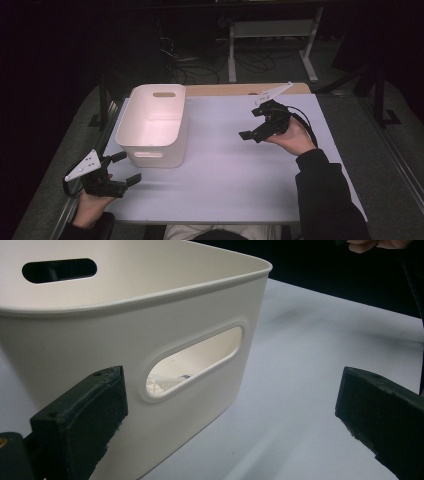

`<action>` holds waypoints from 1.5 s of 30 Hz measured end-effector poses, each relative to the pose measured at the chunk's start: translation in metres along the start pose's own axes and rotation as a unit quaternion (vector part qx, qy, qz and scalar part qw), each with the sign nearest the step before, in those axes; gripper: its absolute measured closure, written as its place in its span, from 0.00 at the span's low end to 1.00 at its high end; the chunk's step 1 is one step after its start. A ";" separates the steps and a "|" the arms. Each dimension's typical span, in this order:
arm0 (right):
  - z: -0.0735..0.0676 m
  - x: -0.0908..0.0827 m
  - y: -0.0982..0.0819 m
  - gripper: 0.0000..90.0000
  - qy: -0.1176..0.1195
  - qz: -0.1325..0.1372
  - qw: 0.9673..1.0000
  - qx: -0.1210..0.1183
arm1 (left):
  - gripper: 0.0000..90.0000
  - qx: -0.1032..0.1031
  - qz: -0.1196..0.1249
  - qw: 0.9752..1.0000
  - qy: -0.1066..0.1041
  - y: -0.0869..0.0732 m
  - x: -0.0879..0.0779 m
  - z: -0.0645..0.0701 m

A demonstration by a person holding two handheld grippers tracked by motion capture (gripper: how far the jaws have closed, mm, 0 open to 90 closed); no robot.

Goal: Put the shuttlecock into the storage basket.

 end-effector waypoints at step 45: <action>0.006 -0.018 -0.068 0.00 -0.014 0.015 0.999 0.046 | 0.00 -0.002 0.001 1.000 0.001 0.000 0.000 0.000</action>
Point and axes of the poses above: each handheld gripper's, and its own axes: x roughly forward along the jaws, y roughly out of its top, z roughly to its right, the point moved 1 cm from there along x, roughly forward along the jaws, and after that the axes turned 6 degrees about -y, right-handed, at the moved point
